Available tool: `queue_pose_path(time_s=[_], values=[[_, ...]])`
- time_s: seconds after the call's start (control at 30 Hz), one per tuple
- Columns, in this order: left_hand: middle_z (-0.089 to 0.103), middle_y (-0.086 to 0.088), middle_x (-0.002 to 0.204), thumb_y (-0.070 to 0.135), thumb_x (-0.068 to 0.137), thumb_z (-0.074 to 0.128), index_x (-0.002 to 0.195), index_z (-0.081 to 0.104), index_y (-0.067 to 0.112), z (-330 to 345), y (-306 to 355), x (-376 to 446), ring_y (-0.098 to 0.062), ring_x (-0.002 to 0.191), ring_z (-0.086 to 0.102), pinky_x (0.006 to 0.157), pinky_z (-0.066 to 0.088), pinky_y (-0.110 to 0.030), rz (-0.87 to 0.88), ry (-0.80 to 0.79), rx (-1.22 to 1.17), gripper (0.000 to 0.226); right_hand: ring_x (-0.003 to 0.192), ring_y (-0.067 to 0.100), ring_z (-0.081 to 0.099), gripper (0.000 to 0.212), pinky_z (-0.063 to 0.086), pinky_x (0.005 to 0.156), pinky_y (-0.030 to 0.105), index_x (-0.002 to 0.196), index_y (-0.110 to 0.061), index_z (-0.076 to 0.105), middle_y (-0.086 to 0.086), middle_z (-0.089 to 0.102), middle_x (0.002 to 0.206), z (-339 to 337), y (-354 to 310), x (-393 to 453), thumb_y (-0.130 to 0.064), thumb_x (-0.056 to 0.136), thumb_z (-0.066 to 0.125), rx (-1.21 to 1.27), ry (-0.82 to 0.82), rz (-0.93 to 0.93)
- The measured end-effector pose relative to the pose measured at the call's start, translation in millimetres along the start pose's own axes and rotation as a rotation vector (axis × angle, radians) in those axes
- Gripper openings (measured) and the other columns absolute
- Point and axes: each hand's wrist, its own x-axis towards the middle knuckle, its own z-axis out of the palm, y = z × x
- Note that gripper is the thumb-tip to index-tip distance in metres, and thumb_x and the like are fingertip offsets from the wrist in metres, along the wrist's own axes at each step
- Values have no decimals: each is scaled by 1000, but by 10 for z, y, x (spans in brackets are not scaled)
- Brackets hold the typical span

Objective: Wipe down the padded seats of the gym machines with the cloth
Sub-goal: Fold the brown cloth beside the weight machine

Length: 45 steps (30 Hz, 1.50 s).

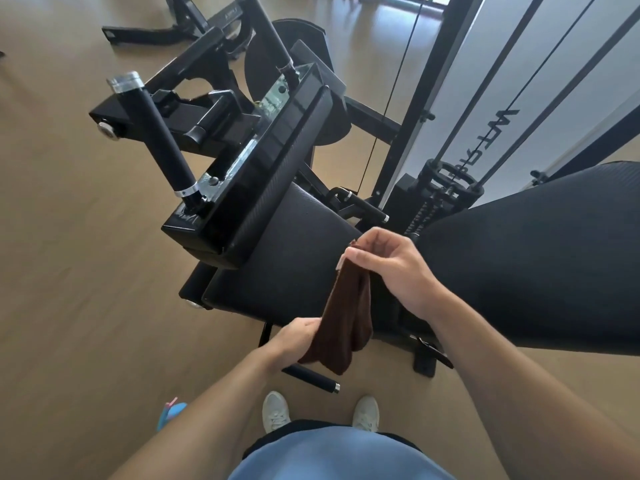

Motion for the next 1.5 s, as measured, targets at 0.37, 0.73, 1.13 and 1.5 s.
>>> queue_pose_path(time_s=[0.37,0.73,1.13,1.5], values=[[62,1,63,18,80,83,72,64,5,-279,-229,-120,-9,59,57,56,44,-12,184,516,-200,24,75,17,69,8,58,73,28,83,-15,73,11,72,84,-502,329,-3,-19,86,80,-32,399,126],[75,-5,87,17,81,82,82,65,6,-464,-160,-190,-13,79,72,68,56,-19,298,633,-187,20,82,10,70,15,55,85,28,95,-13,74,0,76,87,-559,643,20,-28,91,75,-73,519,227],[72,-19,98,28,88,74,85,61,12,-36,44,86,-34,92,71,72,63,-49,-112,646,-610,21,85,19,66,23,58,71,38,96,-20,60,3,69,96,-354,910,172,-43,97,62,-246,652,423],[75,-18,98,14,87,74,110,67,8,243,99,217,-33,93,73,83,61,-49,-220,493,-899,25,85,13,75,1,63,76,36,98,-22,66,-2,78,90,450,1175,-324,-21,99,65,-158,236,308]])
